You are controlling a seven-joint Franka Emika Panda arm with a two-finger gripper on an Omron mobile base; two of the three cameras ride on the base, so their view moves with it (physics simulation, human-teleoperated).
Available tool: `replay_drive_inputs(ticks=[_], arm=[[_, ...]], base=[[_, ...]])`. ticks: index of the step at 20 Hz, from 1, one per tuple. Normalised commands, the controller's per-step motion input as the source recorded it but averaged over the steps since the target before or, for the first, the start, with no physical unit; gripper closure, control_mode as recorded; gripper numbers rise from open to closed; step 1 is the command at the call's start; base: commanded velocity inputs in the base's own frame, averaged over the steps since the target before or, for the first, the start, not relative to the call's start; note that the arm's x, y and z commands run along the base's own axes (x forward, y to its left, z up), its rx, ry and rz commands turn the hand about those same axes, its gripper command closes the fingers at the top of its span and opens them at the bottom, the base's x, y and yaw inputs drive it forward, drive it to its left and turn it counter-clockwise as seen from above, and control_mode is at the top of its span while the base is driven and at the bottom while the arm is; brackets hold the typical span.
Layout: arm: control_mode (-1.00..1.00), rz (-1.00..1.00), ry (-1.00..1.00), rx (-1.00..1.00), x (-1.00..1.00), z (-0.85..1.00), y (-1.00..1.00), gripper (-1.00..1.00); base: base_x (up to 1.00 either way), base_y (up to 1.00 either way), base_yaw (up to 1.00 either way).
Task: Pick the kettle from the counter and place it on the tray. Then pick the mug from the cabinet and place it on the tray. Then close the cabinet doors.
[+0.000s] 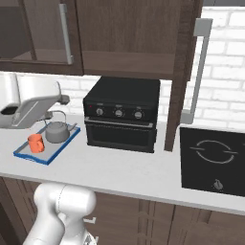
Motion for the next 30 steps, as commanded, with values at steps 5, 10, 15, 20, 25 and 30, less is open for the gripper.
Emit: replay_drive_inputs(ticks=[5,10,15,20,25,30], arm=[[-1.0,0.0,0.23,0.0,-0.31,-0.01,-0.63,-1.0],[-1.0,0.0,0.32,-0.08,-0.17,-0.1,-0.54,-1.0],[-1.0,0.0,0.35,-0.22,-0.05,-0.08,-0.28,-1.0],[-1.0,0.0,0.31,-0.2,-0.14,-0.02,-0.45,-1.0],[-1.0,0.01,0.09,-0.2,-0.14,-0.17,-0.33,-1.0],[-1.0,0.02,-0.01,-0.02,0.0,-0.12,-0.45,-1.0]], base=[[0.0,0.0,0.0],[0.0,0.0,0.0],[0.0,0.0,0.0],[0.0,0.0,0.0],[0.0,0.0,0.0],[0.0,0.0,0.0]])
